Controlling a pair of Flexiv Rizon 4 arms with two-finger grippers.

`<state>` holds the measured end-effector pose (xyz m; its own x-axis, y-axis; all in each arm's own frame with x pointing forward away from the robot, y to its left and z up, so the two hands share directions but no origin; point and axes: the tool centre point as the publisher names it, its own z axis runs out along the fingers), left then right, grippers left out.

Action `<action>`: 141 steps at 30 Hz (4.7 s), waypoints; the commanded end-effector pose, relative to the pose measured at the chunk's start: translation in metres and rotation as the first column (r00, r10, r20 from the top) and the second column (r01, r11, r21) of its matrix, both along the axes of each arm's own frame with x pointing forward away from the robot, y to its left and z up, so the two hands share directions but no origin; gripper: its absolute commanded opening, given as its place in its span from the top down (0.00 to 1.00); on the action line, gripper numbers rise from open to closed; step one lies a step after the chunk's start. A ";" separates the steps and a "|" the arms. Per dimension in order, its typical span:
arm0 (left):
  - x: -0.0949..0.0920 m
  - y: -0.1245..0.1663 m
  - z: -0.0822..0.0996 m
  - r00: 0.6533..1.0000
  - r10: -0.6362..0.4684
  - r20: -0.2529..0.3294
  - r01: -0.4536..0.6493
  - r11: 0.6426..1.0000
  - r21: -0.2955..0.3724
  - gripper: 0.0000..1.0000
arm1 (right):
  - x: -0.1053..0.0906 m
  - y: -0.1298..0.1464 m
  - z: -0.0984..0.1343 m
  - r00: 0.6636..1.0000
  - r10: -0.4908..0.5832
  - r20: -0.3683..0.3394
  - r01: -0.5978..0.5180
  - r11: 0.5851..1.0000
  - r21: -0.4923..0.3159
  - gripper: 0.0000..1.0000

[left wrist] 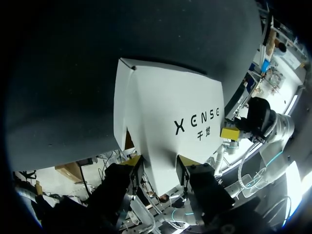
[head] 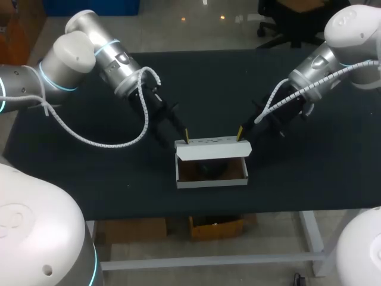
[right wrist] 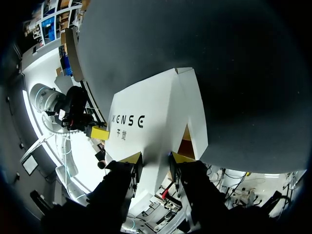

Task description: Assemble the packaging by folding the flat box into shape, placing the metal phone stand inside, and closing the box properly

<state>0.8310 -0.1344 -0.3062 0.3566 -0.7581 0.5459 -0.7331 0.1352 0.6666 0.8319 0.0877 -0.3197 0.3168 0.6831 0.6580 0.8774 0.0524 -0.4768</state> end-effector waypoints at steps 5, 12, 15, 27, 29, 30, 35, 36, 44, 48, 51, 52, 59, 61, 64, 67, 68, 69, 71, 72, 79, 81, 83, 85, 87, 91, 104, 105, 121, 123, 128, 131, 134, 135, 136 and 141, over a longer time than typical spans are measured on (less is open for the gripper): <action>0.007 -0.006 0.001 1.000 -0.011 -0.016 0.011 1.000 0.000 0.55 | 0.004 0.006 -0.002 1.000 0.006 -0.017 -0.006 1.000 0.012 0.66; 0.011 -0.005 0.004 0.999 -0.014 -0.036 0.014 1.000 -0.003 0.55 | 0.008 0.007 0.000 1.000 0.003 -0.021 -0.003 1.000 0.016 0.66; 0.012 -0.005 0.004 0.999 -0.016 -0.045 0.016 1.000 -0.008 0.55 | 0.009 0.008 0.000 1.000 0.003 -0.027 -0.003 1.000 0.024 0.66; 0.016 -0.008 0.004 0.998 -0.024 -0.059 0.024 1.000 0.000 0.56 | 0.013 0.010 0.001 0.999 0.007 -0.039 -0.005 0.999 0.051 0.66; 0.017 -0.009 0.004 0.998 -0.025 -0.061 0.025 1.000 0.000 0.56 | 0.014 0.010 0.002 0.999 0.007 -0.040 -0.005 0.999 0.053 0.66; 0.017 -0.009 0.003 0.998 -0.026 -0.062 0.026 1.000 0.000 0.56 | 0.015 0.010 0.003 0.999 0.006 -0.039 -0.004 0.998 0.056 0.66; 0.019 -0.011 0.003 0.997 -0.029 -0.066 0.030 1.000 0.000 0.56 | 0.016 0.011 0.007 0.999 0.004 -0.034 -0.002 0.998 0.059 0.66; 0.019 -0.012 0.003 0.997 -0.031 -0.066 0.031 1.000 0.001 0.56 | 0.017 0.011 0.008 0.999 0.003 -0.033 -0.001 0.998 0.061 0.66; 0.020 -0.013 0.003 0.997 -0.037 -0.066 0.038 0.999 0.006 0.55 | 0.020 0.012 0.009 0.999 0.001 -0.034 0.002 0.998 0.070 0.66; 0.020 -0.014 0.004 0.997 -0.037 -0.065 0.038 0.999 0.008 0.56 | 0.020 0.014 0.006 1.000 -0.005 -0.031 0.007 0.998 0.067 0.67; 0.020 -0.015 0.003 0.997 -0.039 -0.065 0.039 0.999 0.007 0.55 | 0.018 0.016 0.002 1.000 -0.006 -0.029 0.007 0.998 0.066 0.67; 0.020 -0.015 0.002 0.997 -0.039 -0.065 0.039 0.999 0.007 0.55 | 0.018 0.017 0.000 1.000 -0.004 -0.030 0.006 0.998 0.067 0.67; 0.020 -0.016 0.001 0.997 -0.040 -0.064 0.041 0.999 0.008 0.56 | 0.016 0.018 -0.003 1.000 -0.012 -0.026 0.013 0.998 0.060 0.67; 0.020 -0.016 0.000 0.997 -0.040 -0.064 0.041 0.999 0.009 0.55 | 0.016 0.019 -0.003 1.000 -0.012 -0.022 0.013 0.998 0.059 0.67; 0.020 -0.017 -0.001 0.997 -0.041 -0.063 0.042 0.999 0.008 0.55 | 0.017 0.018 -0.003 1.000 -0.010 -0.018 0.011 0.998 0.056 0.67; 0.021 -0.017 -0.002 0.997 -0.042 -0.064 0.042 0.999 0.010 0.56 | 0.017 0.018 -0.002 1.000 -0.010 -0.015 0.011 0.998 0.054 0.67; 0.021 -0.017 -0.001 0.997 -0.041 -0.063 0.042 0.999 0.010 0.56 | 0.017 0.018 -0.001 1.000 -0.011 -0.013 0.011 0.999 0.053 0.67; 0.022 -0.017 -0.001 0.997 -0.041 -0.063 0.042 0.999 0.010 0.56 | 0.017 0.018 0.000 1.000 -0.011 -0.012 0.012 0.999 0.053 0.67; 0.022 -0.017 0.001 0.997 -0.042 -0.060 0.042 0.999 0.011 0.56 | 0.016 0.018 0.002 1.000 -0.013 -0.008 0.014 0.999 0.052 0.67; 0.023 -0.017 0.002 0.997 -0.042 -0.059 0.043 0.999 0.010 0.56 | 0.017 0.017 0.003 1.000 -0.015 -0.007 0.015 0.999 0.052 0.67; 0.024 -0.017 0.005 0.998 -0.043 -0.051 0.043 0.999 0.009 0.56 | 0.017 0.020 0.000 1.000 -0.010 -0.007 0.010 0.998 0.054 0.67; 0.024 -0.017 0.002 0.998 -0.043 -0.052 0.044 0.999 0.009 0.56 | 0.017 0.020 -0.002 1.000 -0.006 -0.011 0.006 0.998 0.056 0.67; 0.022 -0.017 -0.001 0.997 -0.045 -0.055 0.045 0.999 0.007 0.56 | 0.018 0.019 -0.003 1.000 -0.003 -0.013 0.004 0.998 0.059 0.67; 0.021 -0.017 -0.004 0.997 -0.047 -0.058 0.048 0.999 0.006 0.56 | 0.015 0.021 -0.005 1.000 0.000 -0.015 0.001 0.998 0.060 0.67; 0.019 -0.016 -0.006 0.997 -0.048 -0.059 0.049 0.999 0.003 0.56 | 0.015 0.021 -0.007 1.000 0.003 -0.016 -0.002 0.998 0.060 0.67; 0.016 -0.013 -0.008 0.997 -0.047 -0.058 0.047 0.999 0.002 0.56 | 0.013 0.021 -0.008 1.000 0.007 -0.013 -0.006 0.998 0.059 0.66; 0.011 -0.006 -0.015 0.998 -0.041 -0.045 0.042 0.999 0.015 0.55 | 0.010 0.017 -0.011 1.000 0.016 0.005 -0.017 0.999 0.051 0.64; 0.011 -0.006 -0.015 0.998 -0.044 -0.040 0.045 0.999 0.020 0.54 | 0.010 0.017 -0.012 1.000 0.017 0.006 -0.018 0.999 0.051 0.63; 0.008 0.000 -0.015 0.999 -0.043 0.004 0.043 0.998 0.056 0.53 | 0.007 0.013 -0.019 0.999 0.036 0.025 -0.037 0.999 0.040 0.60; 0.007 0.001 -0.015 0.999 -0.045 0.010 0.045 0.997 0.058 0.53 | 0.007 0.011 -0.019 0.999 0.038 0.028 -0.039 0.998 0.039 0.59; 0.006 0.003 -0.014 0.998 -0.049 0.033 0.047 0.996 0.072 0.53 | 0.007 0.011 -0.022 0.997 0.060 0.042 -0.061 0.998 0.024 0.58; 0.006 0.004 -0.015 0.997 -0.054 0.046 0.050 0.996 0.076 0.53 | 0.007 0.011 -0.022 0.996 0.072 0.059 -0.073 0.997 0.011 0.55; 0.006 0.004 -0.015 0.996 -0.059 0.063 0.053 0.995 0.086 0.53 | 0.007 0.013 -0.023 0.995 0.080 0.067 -0.080 0.997 0.004 0.55; 0.006 0.004 -0.015 0.996 -0.060 0.067 0.054 0.995 0.085 0.53 | 0.007 0.013 -0.024 0.994 0.084 0.069 -0.084 0.996 0.000 0.55; 0.006 0.004 -0.015 0.995 -0.065 0.080 0.057 0.994 0.091 0.52 | 0.007 0.013 -0.025 0.994 0.085 0.071 -0.085 0.996 -0.001 0.55; 0.006 0.006 -0.009 0.988 -0.074 0.133 0.060 0.993 0.100 0.51 | 0.007 0.014 -0.028 0.993 0.091 0.072 -0.091 0.996 -0.005 0.55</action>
